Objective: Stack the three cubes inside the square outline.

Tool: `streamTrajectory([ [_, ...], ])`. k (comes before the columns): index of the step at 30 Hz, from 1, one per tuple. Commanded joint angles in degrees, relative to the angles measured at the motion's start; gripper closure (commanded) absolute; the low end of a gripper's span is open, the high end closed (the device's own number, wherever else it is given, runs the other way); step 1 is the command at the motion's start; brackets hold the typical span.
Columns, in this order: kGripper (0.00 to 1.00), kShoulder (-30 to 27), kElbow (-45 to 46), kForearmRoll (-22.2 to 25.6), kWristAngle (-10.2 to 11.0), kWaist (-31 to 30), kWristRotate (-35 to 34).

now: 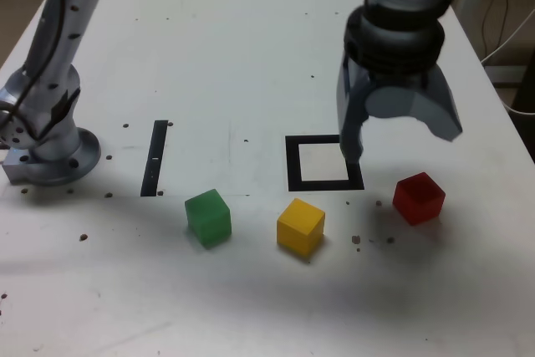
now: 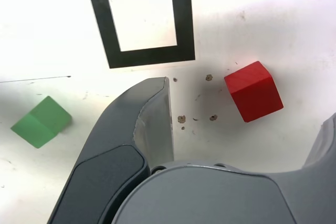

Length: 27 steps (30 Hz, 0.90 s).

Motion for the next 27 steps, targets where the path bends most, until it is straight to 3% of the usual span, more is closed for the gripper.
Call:
streamTrajectory([
  [1,0.01,1.65,-0.8,0.07,-0.56,0.04,0.11],
  [10,0.03,6.37,-4.52,0.24,-2.48,-0.24,0.57],
  [27,0.15,11.03,-7.51,0.25,-2.28,0.13,1.96],
])
